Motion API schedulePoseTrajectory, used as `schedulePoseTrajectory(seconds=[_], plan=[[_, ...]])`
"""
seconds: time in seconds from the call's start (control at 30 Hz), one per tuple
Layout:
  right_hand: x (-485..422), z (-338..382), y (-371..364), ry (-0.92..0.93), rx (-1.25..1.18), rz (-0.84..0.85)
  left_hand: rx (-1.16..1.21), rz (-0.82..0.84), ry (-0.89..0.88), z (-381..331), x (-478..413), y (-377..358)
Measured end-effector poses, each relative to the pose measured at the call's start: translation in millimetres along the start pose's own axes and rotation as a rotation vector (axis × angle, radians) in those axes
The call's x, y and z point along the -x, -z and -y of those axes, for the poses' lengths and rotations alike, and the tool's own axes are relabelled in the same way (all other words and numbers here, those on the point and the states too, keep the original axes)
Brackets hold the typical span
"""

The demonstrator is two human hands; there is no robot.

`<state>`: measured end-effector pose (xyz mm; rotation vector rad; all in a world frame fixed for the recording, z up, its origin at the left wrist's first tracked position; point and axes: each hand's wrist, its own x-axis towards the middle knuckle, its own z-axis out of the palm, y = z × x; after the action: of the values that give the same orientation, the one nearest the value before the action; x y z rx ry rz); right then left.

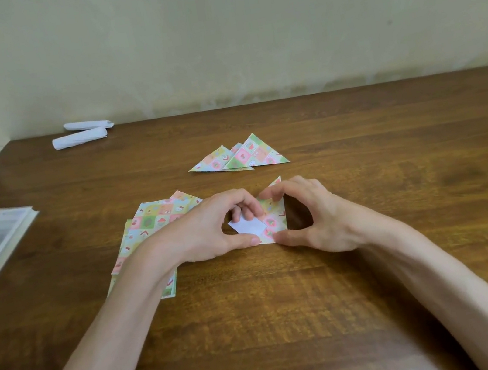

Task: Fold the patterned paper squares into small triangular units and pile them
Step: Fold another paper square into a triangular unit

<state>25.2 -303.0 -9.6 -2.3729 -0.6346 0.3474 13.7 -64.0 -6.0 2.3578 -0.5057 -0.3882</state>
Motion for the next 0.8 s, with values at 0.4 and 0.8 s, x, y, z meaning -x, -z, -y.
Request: schedulePoseTrajectory(seconds=[0.4, 0.8], plan=[[3, -6, 10, 0.034, -0.046, 0.091, -0.006, 0.000, -0.017, 3, 2, -2], [5, -11, 15, 0.042, -0.098, 0.127, -0.032, -0.095, -0.003, -5, -1, -13]])
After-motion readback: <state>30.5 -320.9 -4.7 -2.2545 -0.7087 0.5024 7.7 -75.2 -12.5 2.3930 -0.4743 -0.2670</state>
